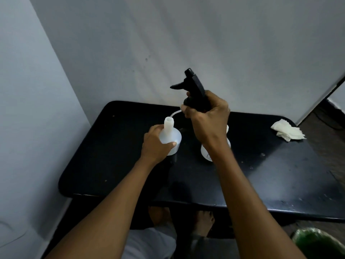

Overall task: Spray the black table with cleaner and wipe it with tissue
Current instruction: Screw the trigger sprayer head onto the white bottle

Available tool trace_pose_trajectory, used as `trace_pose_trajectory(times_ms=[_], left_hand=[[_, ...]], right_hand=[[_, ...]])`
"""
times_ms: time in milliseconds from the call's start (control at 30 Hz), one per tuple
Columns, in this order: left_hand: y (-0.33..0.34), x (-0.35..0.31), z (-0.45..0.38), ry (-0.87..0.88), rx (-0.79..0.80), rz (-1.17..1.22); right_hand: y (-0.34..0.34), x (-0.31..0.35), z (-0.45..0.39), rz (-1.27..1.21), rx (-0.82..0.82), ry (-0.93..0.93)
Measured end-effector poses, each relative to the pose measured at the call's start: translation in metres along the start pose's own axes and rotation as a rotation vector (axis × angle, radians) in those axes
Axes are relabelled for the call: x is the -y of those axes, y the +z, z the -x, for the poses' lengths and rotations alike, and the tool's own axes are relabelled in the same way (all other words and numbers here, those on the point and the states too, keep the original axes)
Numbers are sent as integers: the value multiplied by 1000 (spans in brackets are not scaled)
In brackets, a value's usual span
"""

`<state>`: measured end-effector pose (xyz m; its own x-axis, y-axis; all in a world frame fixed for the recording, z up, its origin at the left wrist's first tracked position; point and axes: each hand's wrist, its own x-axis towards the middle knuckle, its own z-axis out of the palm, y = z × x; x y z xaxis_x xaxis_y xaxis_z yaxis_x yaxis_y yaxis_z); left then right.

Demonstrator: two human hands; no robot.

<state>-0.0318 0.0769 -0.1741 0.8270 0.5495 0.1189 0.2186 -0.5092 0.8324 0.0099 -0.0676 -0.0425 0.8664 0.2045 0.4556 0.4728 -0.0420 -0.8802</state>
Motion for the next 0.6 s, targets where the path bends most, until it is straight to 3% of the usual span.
trace_pose_trajectory(times_ms=[200,600], left_hand=[[-1,-8,5,-49,81,-4],[-7,-15,15,-88,159,24]], right_hand=[[8,-25,2,170,124,107],[11,-59,9,401,299,116]])
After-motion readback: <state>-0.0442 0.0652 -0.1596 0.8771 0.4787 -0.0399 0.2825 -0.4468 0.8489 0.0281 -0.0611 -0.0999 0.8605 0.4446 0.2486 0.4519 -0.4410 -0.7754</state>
